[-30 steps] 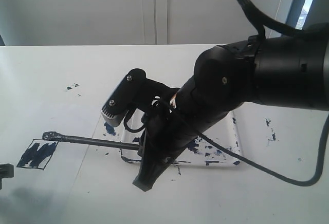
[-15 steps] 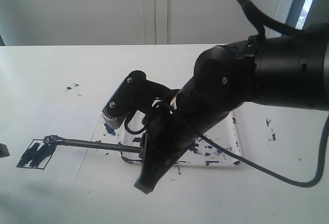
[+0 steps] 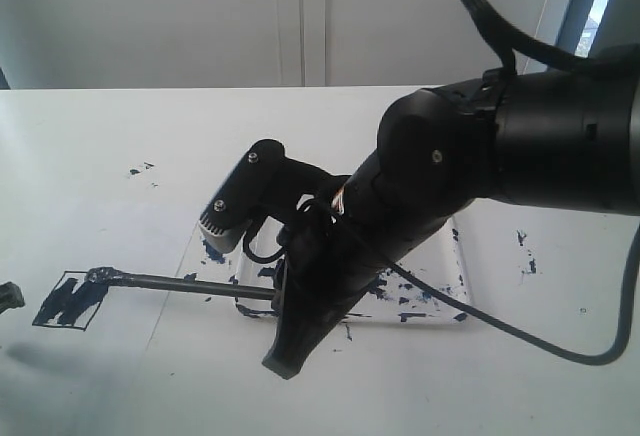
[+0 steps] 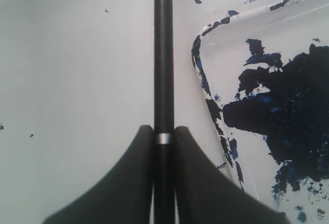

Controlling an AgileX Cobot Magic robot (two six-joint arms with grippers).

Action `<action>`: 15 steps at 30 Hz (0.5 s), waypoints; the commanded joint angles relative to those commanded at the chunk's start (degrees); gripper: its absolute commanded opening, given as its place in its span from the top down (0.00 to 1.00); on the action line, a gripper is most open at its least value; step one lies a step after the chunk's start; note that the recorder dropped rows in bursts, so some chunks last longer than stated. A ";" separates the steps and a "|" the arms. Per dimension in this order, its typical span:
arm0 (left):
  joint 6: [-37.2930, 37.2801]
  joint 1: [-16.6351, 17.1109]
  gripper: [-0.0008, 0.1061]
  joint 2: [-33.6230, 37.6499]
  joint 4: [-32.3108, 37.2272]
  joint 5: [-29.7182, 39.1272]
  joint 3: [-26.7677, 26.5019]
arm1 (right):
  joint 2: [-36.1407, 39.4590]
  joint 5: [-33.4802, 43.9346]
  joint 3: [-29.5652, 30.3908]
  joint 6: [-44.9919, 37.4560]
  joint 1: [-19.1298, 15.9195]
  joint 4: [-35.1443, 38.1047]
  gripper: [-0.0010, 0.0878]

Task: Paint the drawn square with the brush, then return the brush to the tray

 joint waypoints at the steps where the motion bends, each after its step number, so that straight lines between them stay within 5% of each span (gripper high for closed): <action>1: 0.00 0.00 0.47 0.25 0.00 -0.56 0.00 | 0.00 0.00 0.00 0.00 0.00 0.00 0.99; 9: -0.16 0.51 0.47 0.29 0.00 -0.62 0.00 | 0.00 0.00 0.00 0.00 0.00 0.00 0.99; 15: 6.27 0.51 0.47 0.29 0.16 2.52 0.00 | 0.00 -0.11 0.00 0.00 0.00 0.00 0.99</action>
